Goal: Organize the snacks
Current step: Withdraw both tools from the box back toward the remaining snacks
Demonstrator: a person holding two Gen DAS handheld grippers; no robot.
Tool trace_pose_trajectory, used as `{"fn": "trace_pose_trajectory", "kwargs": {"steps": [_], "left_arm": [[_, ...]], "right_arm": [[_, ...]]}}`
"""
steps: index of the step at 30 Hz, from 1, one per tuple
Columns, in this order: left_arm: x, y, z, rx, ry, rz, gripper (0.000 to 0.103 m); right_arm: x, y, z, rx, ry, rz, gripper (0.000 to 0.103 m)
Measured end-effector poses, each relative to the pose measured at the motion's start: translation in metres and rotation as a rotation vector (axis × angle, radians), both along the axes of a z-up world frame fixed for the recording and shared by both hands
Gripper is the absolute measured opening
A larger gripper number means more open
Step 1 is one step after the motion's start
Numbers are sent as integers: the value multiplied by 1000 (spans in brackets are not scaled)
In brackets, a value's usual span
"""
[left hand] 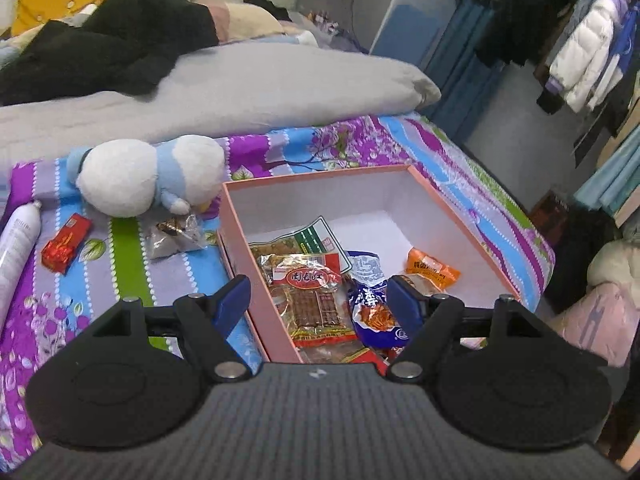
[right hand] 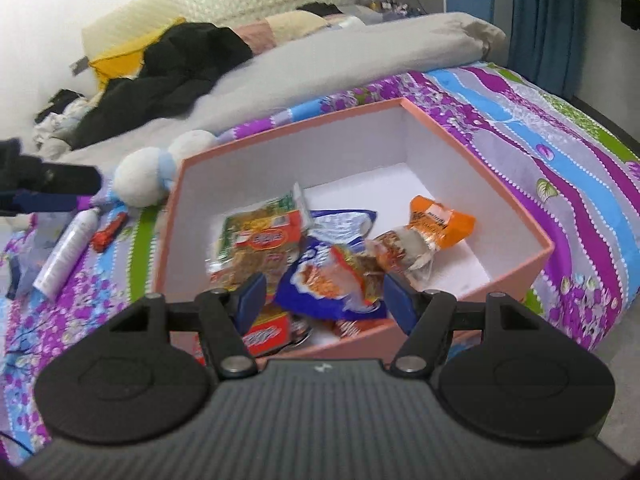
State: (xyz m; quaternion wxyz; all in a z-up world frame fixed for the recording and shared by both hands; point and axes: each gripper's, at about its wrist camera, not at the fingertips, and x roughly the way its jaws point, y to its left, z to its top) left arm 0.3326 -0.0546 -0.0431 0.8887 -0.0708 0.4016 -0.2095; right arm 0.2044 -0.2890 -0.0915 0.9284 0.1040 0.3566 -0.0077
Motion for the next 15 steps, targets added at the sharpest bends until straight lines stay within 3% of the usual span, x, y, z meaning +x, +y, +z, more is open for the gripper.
{"fn": "trace_pose_trajectory", "kwargs": {"steps": [8, 15], "left_arm": [[-71, 23, 5, 57, -162, 53, 79], [-138, 65, -6, 87, -183, 145, 79]], "right_arm": [[-50, 32, 7, -19, -95, 66, 67], [-80, 66, 10, -29, -158, 151, 67]]}}
